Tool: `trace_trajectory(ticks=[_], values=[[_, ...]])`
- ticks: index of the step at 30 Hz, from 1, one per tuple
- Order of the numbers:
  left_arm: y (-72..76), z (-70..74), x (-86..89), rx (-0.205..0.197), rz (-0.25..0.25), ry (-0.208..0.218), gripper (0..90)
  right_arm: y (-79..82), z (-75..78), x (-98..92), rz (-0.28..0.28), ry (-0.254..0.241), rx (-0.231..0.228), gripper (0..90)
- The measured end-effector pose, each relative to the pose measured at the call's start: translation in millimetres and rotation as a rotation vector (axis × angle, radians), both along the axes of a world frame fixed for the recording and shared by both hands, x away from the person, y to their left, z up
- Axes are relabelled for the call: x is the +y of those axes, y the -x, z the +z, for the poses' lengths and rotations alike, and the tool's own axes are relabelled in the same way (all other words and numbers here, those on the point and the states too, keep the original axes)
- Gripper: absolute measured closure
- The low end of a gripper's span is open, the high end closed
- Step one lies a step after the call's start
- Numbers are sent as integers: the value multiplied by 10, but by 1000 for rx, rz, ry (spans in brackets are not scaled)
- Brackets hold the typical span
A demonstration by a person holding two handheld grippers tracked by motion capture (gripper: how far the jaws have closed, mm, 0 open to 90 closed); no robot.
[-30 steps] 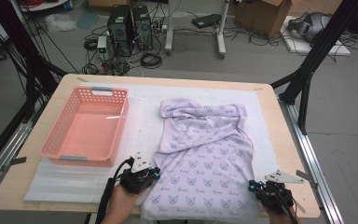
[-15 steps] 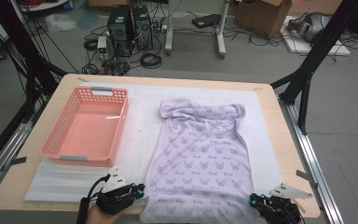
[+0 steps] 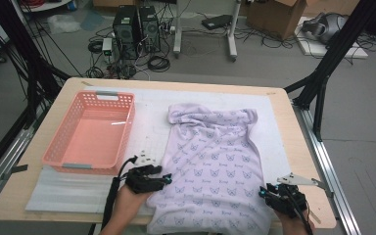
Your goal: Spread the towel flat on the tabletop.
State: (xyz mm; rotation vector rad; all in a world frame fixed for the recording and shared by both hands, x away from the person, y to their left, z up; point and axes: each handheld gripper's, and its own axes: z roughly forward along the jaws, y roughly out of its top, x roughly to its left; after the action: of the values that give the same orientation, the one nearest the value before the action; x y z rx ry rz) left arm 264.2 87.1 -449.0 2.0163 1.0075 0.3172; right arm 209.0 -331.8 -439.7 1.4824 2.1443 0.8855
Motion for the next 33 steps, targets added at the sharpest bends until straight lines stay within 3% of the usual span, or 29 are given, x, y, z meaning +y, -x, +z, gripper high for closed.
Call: trace_trajectory(ticks=[1,2,3,6,12,17,19,21,24,27,29,33], values=[[40,-1,-23,-40,23,-47,614,1,-1,1,7,-7,-1,756],[50,0,-2,-27,3,-34,787,5,-1,3,22,-22,5,848],[61,5,16,-11,21,-21,865,13,-4,13,45,-34,10,868],[171,22,157,-5,33,-27,873,56,12,34,74,-28,22,873],[505,-9,490,6,43,26,873,227,9,50,117,-49,30,873],[760,53,548,-9,10,18,872,402,25,83,158,-61,43,873],[823,59,560,-9,-7,34,867,483,35,53,162,-49,51,873],[807,58,557,-19,-12,54,835,540,24,7,178,-66,70,841],[686,71,536,-51,7,98,668,524,44,-13,163,-94,17,673],[576,85,506,-84,26,122,568,399,86,42,118,-88,-32,640],[463,90,467,-95,31,124,538,266,77,88,74,-54,-53,623],[139,73,333,-60,59,102,501,-24,26,163,37,-25,-51,632]])
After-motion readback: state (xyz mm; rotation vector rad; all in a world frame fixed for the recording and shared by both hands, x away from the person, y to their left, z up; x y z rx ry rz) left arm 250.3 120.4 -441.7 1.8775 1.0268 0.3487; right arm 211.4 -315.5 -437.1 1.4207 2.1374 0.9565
